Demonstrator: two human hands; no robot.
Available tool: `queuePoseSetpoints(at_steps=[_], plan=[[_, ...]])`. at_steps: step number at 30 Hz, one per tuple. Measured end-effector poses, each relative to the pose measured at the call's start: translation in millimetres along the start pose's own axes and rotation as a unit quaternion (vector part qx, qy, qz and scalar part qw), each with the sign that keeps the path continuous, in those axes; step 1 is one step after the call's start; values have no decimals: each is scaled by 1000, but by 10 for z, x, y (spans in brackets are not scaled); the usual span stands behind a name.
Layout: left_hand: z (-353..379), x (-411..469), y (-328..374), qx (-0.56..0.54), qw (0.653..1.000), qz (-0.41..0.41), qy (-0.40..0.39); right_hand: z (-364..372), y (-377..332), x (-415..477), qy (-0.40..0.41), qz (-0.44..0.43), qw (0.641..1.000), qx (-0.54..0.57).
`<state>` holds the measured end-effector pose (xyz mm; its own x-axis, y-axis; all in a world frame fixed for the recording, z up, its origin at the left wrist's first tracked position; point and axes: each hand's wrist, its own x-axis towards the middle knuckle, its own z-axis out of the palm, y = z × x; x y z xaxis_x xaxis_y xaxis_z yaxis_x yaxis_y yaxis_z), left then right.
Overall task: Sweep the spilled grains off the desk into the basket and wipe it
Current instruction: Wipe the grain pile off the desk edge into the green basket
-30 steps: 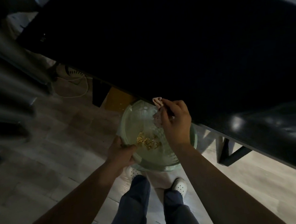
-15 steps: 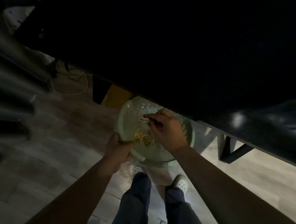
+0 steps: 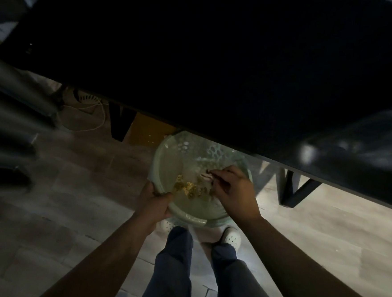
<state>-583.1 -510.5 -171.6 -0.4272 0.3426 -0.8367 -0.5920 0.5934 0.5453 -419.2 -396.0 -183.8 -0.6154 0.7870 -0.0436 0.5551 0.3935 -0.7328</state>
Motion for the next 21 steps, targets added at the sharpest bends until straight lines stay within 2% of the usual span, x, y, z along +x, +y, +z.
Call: queuePoseSetpoints(at_steps=[7, 9, 14, 21], plan=[[639, -187, -376, 24, 1000, -6, -1, -610, 595, -625, 38, 67, 997, -9], [845, -187, -536, 36, 999, -10, -18, -754, 753, -838, 74, 101, 992, 10], [1250, -5, -843, 137, 990, -10, -41, -930, 1052, -1335, 187, 172, 966, 45], [1693, 295, -1352, 236, 969, 10, -70, -654, 1415, -1910, 291, 283, 912, 62]])
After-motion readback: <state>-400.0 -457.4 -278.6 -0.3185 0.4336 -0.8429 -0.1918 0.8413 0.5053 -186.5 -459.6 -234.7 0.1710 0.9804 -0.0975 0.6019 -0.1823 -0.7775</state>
